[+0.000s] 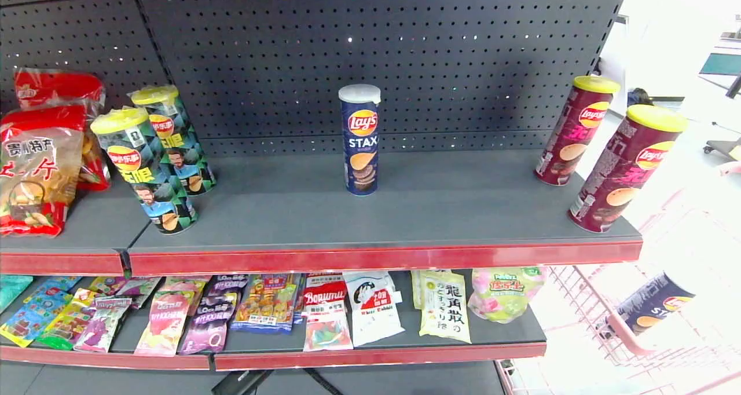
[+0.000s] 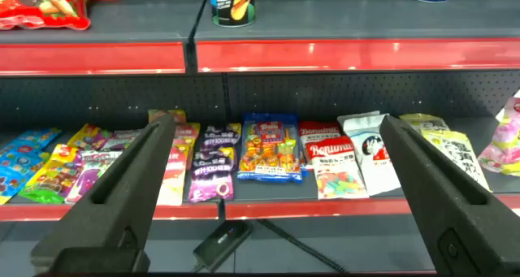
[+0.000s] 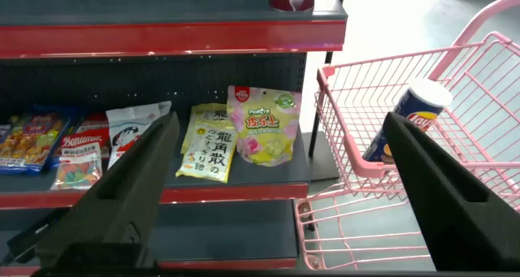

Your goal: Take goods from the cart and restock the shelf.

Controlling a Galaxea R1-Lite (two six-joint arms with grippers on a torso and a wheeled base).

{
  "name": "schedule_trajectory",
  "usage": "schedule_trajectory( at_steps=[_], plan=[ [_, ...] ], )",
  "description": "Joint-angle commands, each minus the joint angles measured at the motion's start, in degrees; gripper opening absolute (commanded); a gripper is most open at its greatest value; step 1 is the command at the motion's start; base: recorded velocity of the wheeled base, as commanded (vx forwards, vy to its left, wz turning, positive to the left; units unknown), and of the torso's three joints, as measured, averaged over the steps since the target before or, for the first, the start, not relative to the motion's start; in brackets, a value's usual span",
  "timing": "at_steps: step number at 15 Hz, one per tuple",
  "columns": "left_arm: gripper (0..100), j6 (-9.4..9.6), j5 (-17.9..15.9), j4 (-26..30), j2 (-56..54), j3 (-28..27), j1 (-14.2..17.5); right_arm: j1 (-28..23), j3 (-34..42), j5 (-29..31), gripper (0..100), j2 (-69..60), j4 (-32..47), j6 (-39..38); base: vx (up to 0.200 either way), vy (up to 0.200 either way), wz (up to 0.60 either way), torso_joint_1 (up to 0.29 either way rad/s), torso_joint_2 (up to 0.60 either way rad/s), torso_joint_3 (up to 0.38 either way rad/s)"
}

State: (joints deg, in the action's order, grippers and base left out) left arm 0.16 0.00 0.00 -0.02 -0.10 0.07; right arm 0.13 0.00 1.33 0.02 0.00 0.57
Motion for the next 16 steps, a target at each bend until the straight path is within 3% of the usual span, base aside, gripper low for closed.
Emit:
schedule_trajectory(
  at_steps=[1,12,16],
  plan=[
    [100,0.02,0.0,0.0,0.02,0.01,0.01,0.04,0.0,-0.01,100,-0.02,0.0,0.04,0.0,-0.2,0.0,-0.002,0.0,0.002],
    [100,-0.07,0.0,0.0,0.02,0.01,0.01,0.04,0.0,-1.68,100,-0.02,0.0,-0.13,0.0,-0.2,0.0,0.005,0.0,0.003],
    [100,-0.07,0.0,0.0,0.02,0.01,0.01,0.04,0.0,-1.68,100,-0.02,0.0,-0.22,0.0,0.0,0.0,0.0,0.0,0.0]
  ],
)
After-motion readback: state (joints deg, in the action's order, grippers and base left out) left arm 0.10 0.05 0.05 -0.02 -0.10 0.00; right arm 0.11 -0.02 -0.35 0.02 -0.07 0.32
